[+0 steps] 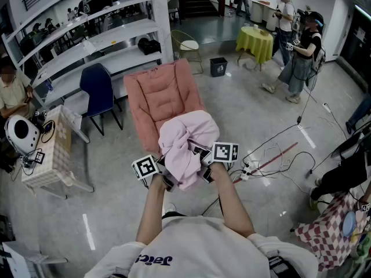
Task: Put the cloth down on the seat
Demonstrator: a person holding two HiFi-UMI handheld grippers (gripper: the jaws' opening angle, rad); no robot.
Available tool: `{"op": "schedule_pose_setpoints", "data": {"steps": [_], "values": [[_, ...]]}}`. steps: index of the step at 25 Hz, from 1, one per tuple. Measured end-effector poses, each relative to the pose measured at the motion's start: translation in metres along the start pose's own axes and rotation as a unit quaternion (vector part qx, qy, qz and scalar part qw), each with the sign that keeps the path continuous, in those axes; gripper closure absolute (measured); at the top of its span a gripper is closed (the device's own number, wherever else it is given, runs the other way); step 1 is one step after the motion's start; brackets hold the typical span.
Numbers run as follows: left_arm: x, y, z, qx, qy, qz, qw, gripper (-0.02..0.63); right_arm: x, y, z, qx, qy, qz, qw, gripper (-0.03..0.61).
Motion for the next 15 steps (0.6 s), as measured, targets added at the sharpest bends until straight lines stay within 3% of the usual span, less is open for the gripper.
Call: {"op": "schedule_pose_setpoints", "data": {"steps": [6, 15], "values": [[-0.015, -0.001, 0.002, 0.011, -0.002, -0.004, 0.9999, 0.314, -0.005, 0.010, -0.012, 0.006, 0.001, 0.007, 1.000, 0.346], [0.005, -0.034, 0.012, 0.020, -0.006, -0.006, 0.9998, 0.314, 0.006, 0.038, 0.016, 0.008, 0.004, 0.035, 0.999, 0.337]]}}
Point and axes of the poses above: the fingertips, and each gripper's own axes: z forward along the fingers, y to its right, x out of its top, the point moved 6 cm from there along -z, backward along the fingers, and after that the axes turned 12 degrees about -x, right-handed, at the moved point
